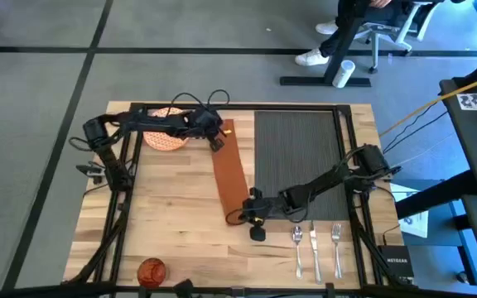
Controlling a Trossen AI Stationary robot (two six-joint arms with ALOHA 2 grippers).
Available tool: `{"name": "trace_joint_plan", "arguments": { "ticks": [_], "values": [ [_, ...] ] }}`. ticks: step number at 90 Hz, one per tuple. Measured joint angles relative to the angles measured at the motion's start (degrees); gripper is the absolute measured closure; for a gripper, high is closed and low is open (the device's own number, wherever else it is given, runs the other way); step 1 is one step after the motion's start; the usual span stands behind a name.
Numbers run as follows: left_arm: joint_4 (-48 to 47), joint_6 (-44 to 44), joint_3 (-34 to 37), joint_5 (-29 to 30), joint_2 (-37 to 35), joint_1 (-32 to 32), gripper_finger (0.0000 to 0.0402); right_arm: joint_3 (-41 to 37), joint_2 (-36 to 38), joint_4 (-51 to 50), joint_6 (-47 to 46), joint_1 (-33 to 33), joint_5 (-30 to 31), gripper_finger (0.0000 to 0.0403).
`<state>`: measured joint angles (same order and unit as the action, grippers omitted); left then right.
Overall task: Set table place
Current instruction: Fold the orange table napkin
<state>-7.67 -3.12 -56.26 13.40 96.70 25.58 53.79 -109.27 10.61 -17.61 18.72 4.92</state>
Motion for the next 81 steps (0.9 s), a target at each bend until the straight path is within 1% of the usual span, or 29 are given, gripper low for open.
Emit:
{"name": "trace_joint_plan", "arguments": {
  "ticks": [7, 15, 22, 35, 50, 60, 81],
  "values": [
    [-0.8, -0.4, -0.1, 2.4, -3.0, -3.1, 0.0402, 2.9, 0.0, -8.3, 1.7, 0.0, 0.0, 0.0380],
    [-1.8, -0.4, -0.1, 5.7, -6.4, -6.7, 0.0402, 5.8, 0.0, -17.4, 4.2, 0.1, 1.1, 0.0354],
    [-2.6, -0.3, -0.1, 9.1, -9.0, -9.7, 0.0402, 7.4, 0.0, -22.4, 5.8, 0.1, 2.0, 0.0328],
    [-4.1, 0.9, -0.1, 14.8, -12.5, -14.4, 0.0402, 9.6, 0.0, -26.4, 7.9, 0.2, 2.0, 0.0284],
    [-5.5, 2.5, -0.1, 18.3, -14.0, -17.9, 0.0402, 12.1, 0.0, -28.8, 9.2, 1.3, 2.6, 0.0250],
    [-6.0, 3.1, -0.1, 20.1, -14.0, -19.3, 0.0402, 14.1, 0.0, -30.8, 9.2, 2.6, 2.7, 0.0242],
    [-6.9, 4.2, -0.2, 21.4, -13.9, -20.4, 0.0402, 14.1, 0.1, -32.8, 9.0, 4.4, 3.7, 0.0242]
  ]
}}
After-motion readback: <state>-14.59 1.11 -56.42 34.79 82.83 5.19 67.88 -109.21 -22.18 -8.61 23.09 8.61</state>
